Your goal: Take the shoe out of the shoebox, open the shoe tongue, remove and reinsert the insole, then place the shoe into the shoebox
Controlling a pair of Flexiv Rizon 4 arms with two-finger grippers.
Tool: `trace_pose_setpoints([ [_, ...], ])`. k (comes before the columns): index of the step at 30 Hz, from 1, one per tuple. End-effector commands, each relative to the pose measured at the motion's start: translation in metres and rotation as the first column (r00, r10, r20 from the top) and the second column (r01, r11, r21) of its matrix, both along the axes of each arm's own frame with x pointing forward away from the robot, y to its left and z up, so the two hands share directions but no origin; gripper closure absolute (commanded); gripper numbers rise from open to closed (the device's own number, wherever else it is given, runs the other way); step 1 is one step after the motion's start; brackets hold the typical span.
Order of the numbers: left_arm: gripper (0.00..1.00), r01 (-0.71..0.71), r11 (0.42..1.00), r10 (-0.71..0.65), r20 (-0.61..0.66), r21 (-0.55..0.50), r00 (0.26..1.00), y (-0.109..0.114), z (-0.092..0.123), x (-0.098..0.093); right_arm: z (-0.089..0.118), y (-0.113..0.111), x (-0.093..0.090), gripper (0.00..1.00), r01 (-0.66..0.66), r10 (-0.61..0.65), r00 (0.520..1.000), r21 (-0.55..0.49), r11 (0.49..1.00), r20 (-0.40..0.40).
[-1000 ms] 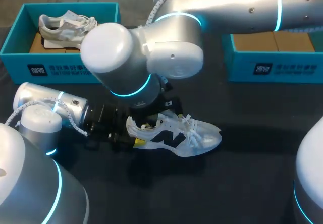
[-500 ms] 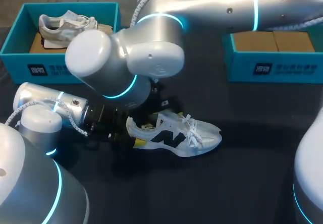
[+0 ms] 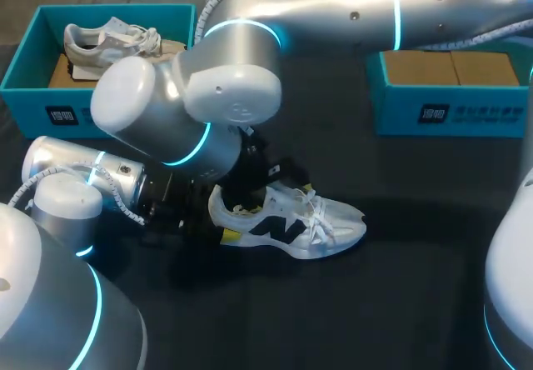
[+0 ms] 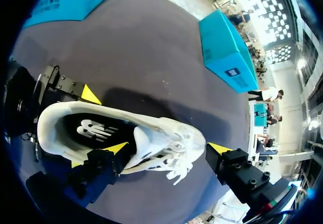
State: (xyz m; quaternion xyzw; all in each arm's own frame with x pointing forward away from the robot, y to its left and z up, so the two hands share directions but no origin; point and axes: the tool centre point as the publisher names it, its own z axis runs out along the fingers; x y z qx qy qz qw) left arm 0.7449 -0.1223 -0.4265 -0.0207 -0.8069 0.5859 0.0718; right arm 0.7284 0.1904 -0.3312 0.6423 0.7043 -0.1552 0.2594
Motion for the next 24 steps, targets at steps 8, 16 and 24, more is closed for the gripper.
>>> trace_pose_setpoints([
  [8, 1.0, -0.002, 1.0, 0.002, 0.001, 0.001, 1.0, 0.0, -0.003, 0.001, 0.016, -0.011, -0.007, 0.0, 0.47, -0.506, 0.812, 0.189, 0.862, 0.291],
  [16, 1.0, -0.002, 1.0, 0.002, 0.001, 0.001, 1.0, 0.0, -0.003, 0.001, 0.019, -0.02, -0.004, 0.0, 0.455, -0.507, 0.828, 0.241, 0.857, 0.238],
  [24, 1.0, -0.002, 1.0, 0.002, 0.001, 0.001, 1.0, 0.0, -0.003, 0.001, 0.019, -0.023, -0.002, 0.53, 0.442, -0.5, 0.841, 0.272, 0.855, 0.206],
])
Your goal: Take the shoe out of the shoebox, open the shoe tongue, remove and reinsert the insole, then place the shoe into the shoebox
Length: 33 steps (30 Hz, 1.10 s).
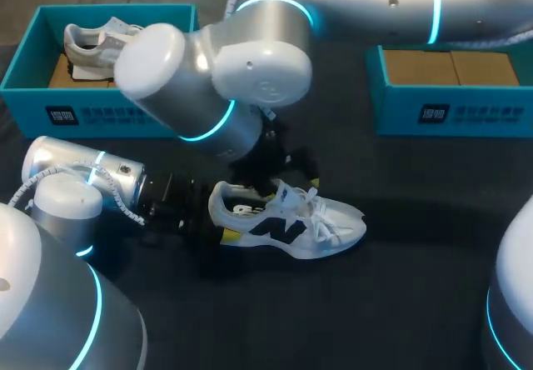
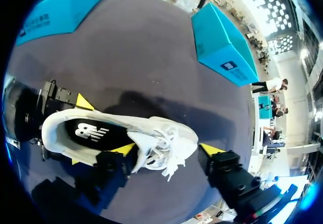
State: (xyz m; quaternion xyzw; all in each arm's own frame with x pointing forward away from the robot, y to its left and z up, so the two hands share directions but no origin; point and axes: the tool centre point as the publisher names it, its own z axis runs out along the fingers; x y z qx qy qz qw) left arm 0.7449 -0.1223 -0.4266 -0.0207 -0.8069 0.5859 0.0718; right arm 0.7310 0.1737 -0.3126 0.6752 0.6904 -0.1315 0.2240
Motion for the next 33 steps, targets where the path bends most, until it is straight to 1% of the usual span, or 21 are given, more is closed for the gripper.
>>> trace_pose_setpoints([
  [1, 1.0, -0.002, 1.0, 0.002, 0.001, 0.001, 1.0, 0.0, -0.003, 0.001, 0.001, -0.007, -0.005, 0.55, 0.413, -0.444, 0.869, 0.174, 0.894, 0.219],
  [6, 1.0, -0.002, 1.0, 0.002, 0.001, 0.001, 1.0, 0.0, -0.003, 0.001, 0.002, -0.008, -0.006, 0.56, 0.399, -0.433, 0.881, 0.19, 0.897, 0.19],
  [8, 1.0, -0.002, 1.0, 0.002, 0.001, 0.001, 1.0, 0.0, -0.003, 0.001, 0.001, -0.005, -0.009, 0.61, 0.392, -0.429, 0.886, 0.206, 0.897, 0.179],
  [11, 1.0, -0.002, 1.0, 0.002, 0.001, 0.001, 1.0, 0.0, -0.003, 0.001, -0.004, -0.001, -0.014, 0.62, 0.381, -0.42, 0.895, 0.228, 0.896, 0.153],
  [13, 1.0, -0.002, 1.0, 0.002, 0.001, 0.001, 1.0, 0.0, -0.003, 0.001, -0.006, 0.001, -0.015, 0.62, 0.378, -0.415, 0.898, 0.226, 0.898, 0.145],
  [14, 1.0, -0.002, 1.0, 0.002, 0.001, 0.001, 1.0, 0.0, -0.003, 0.001, -0.01, 0.005, -0.018, 0.71, 0.371, -0.408, 0.903, 0.237, 0.898, 0.133],
  [16, 1.0, -0.002, 1.0, 0.002, 0.001, 0.001, 1.0, 0.0, -0.003, 0.001, -0.012, 0.007, -0.019, 0.87, 0.37, -0.407, 0.905, 0.241, 0.897, 0.127],
  [17, 1.0, -0.002, 1.0, 0.002, 0.001, 0.001, 1.0, 0.0, -0.003, 0.001, -0.013, 0.009, -0.021, 1.0, 0.367, -0.405, 0.907, 0.257, 0.894, 0.115],
  [22, 1.0, -0.002, 1.0, 0.002, 0.001, 0.001, 1.0, 0.0, -0.003, 0.001, -0.013, 0.011, -0.023, 1.0, 0.347, -0.388, 0.917, 0.289, 0.892, 0.095],
  [25, 1.0, -0.002, 1.0, 0.002, 0.001, 0.001, 1.0, 0.0, -0.003, 0.001, -0.007, 0.009, -0.022, 1.0, 0.327, -0.366, 0.927, 0.299, 0.896, 0.084],
  [29, 1.0, -0.002, 1.0, 0.002, 0.001, 0.001, 1.0, 0.0, -0.003, 0.001, -0.004, 0.001, -0.017, 1.0, 0.267, -0.298, 0.954, 0.368, 0.891, 0.028],
  [32, 1.0, -0.002, 1.0, 0.002, 0.001, 0.001, 1.0, 0.0, -0.003, 0.001, -0.003, -0.005, -0.015, 1.0, 0.246, -0.266, 0.964, 0.366, 0.897, 0.005],
  [33, 1.0, -0.002, 1.0, 0.002, 0.001, 0.001, 1.0, 0.0, -0.003, 0.001, -0.001, -0.008, -0.014, 1.0, 0.236, -0.256, 0.967, 0.38, 0.894, 0.003],
])
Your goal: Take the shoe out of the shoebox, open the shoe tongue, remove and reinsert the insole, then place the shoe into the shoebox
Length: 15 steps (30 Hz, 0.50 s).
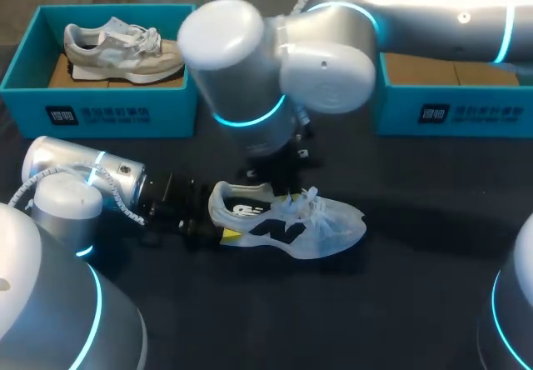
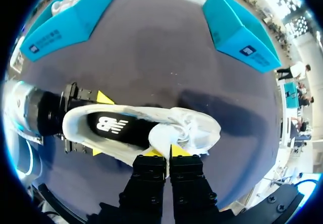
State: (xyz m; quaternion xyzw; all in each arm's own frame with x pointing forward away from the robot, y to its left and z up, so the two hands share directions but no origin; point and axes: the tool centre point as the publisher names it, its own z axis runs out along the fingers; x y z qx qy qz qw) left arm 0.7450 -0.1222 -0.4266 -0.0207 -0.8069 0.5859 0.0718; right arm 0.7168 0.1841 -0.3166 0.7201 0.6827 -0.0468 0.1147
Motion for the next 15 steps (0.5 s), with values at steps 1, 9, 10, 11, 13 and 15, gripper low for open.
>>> trace_pose_setpoints([
  [1, 1.0, -0.002, 1.0, 0.002, 0.0, 0.001, 1.0, 0.0, -0.003, 0.001, 0.004, -0.019, 0.0, 1.0, 0.188, -0.194, 0.98, 0.127, 0.974, 0.036],
  [9, 1.0, -0.002, 1.0, 0.002, 0.0, 0.001, 1.0, 0.0, -0.003, 0.001, 0.007, -0.037, 0.004, 1.0, 0.064, -0.058, 0.998, 0.247, 0.967, -0.034],
  [10, 1.0, -0.002, 1.0, 0.002, 0.0, 0.001, 1.0, 0.0, -0.003, 0.001, 0.007, -0.039, 0.004, 1.0, 0.052, -0.042, 0.998, 0.273, 0.961, -0.042],
  [11, 1.0, -0.002, 1.0, 0.002, 0.0, 0.001, 1.0, 0.0, -0.003, 0.001, 0.006, -0.04, 0.004, 1.0, 0.034, -0.02, 0.998, 0.289, 0.957, -0.054],
  [13, 1.0, -0.002, 1.0, 0.002, 0.0, 0.001, 1.0, 0.0, -0.003, 0.001, 0.004, -0.044, 0.003, 1.0, 0.025, -0.005, 0.998, 0.331, 0.943, -0.059],
  [15, 1.0, -0.002, 1.0, 0.002, 0.0, 0.001, 1.0, 0.0, -0.003, 0.001, 0.001, -0.047, 0.001, 1.0, 0.018, 0.007, 0.998, 0.36, 0.933, -0.068],
])
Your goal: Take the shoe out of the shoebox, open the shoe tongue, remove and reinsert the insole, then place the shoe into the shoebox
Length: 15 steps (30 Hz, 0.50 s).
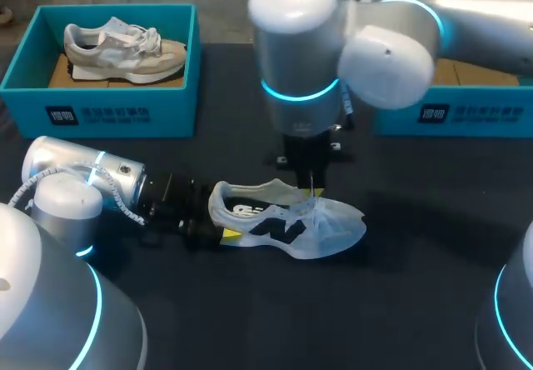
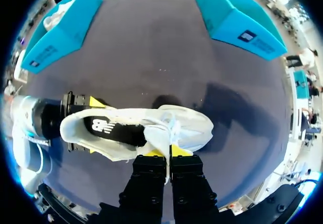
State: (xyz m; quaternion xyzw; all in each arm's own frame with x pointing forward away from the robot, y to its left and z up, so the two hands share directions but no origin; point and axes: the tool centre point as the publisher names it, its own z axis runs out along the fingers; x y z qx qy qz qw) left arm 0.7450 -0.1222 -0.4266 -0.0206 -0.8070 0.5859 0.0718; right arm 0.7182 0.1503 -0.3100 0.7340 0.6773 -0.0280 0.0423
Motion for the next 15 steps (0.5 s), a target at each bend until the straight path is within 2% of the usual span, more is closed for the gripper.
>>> trace_pose_setpoints([
  [1, 1.0, -0.002, 1.0, 0.002, 0.0, 0.001, 1.0, 0.0, -0.003, 0.001, -0.007, -0.015, -0.001, 1.0, -0.026, 0.026, 1.0, 0.262, 0.965, 0.003],
  [9, 1.0, -0.002, 1.0, 0.002, 0.0, 0.001, 1.0, 0.0, -0.003, 0.001, -0.015, -0.027, -0.008, 1.0, -0.047, 0.031, 0.999, 0.436, 0.899, 0.044],
  [15, 1.0, -0.002, 1.0, 0.002, 0.0, 0.001, 1.0, 0.0, -0.003, 0.001, -0.019, -0.035, -0.012, 1.0, -0.039, 0.025, 0.999, 0.481, 0.876, 0.035],
])
